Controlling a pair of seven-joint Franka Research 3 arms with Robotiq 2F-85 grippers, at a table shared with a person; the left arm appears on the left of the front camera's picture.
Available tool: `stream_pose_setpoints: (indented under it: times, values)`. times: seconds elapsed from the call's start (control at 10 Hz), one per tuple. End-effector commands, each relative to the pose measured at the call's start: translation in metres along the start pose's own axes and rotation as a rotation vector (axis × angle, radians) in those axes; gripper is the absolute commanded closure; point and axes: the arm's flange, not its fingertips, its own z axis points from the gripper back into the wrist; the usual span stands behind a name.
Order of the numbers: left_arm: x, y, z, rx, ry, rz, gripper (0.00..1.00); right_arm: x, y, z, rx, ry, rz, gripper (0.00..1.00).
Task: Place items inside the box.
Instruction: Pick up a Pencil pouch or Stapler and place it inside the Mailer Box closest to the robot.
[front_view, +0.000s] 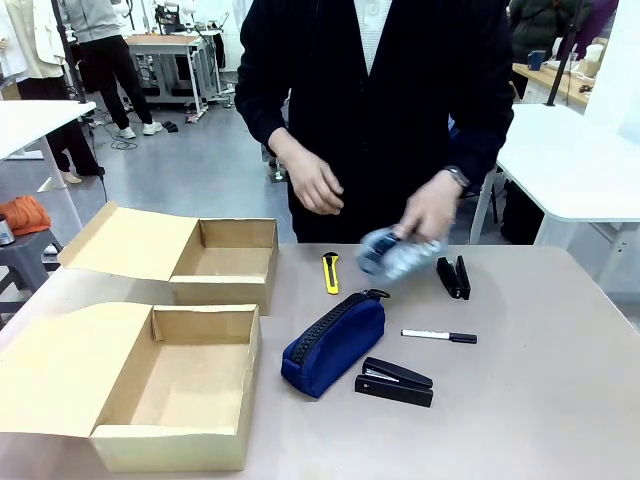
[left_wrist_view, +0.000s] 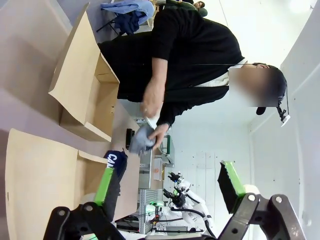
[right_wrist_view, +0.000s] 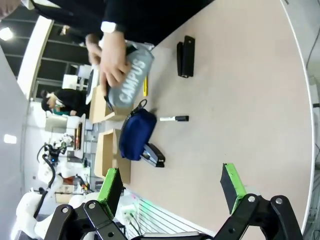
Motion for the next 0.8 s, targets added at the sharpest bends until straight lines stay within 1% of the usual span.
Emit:
stream_pose_setpoints:
  times: [0.0,0.1,0.2,0.3,0.4,0.5,0.6,0.7]
  values:
    - [0.000,-0.002,0.000,-0.020,-0.003,-0.018,0.00,0.008,0.019,-0.013,-0.020,0.065,0.024,0.00]
    - [0.000,-0.002,0.000,-0.020,-0.003,-0.018,0.00,0.007,0.044,-0.038,-0.032,0.094,0.038,0.00]
    - [0.000,-0.002,0.000,-0.020,-0.003,-0.018,0.00,0.001,0.082,-0.076,-0.059,0.160,0.076,0.00]
    - [0.000,-0.002,0.000,-0.020,-0.003,-0.018,0.00,-0.009,0.115,-0.110,-0.106,0.231,0.255,0.00]
    - [0.000,-0.002,0.000,-0.020,-0.003,-0.018,0.00,-0.025,0.147,-0.146,-0.129,0.378,0.522,0.00]
    - [0.000,-0.002,0.000,-0.020,-0.003,-0.018,0.00,-0.038,0.174,-0.186,-0.109,0.533,0.690,0.00]
    - [0.000,-0.002,0.000,-0.020,-0.003,-0.018,0.00,-0.050,0.192,-0.219,-0.111,0.635,0.750,0.00]
    - [0.000,-0.002,0.000,-0.020,-0.003,-0.018,0.00,-0.073,0.207,-0.256,-0.106,0.741,0.791,0.00]
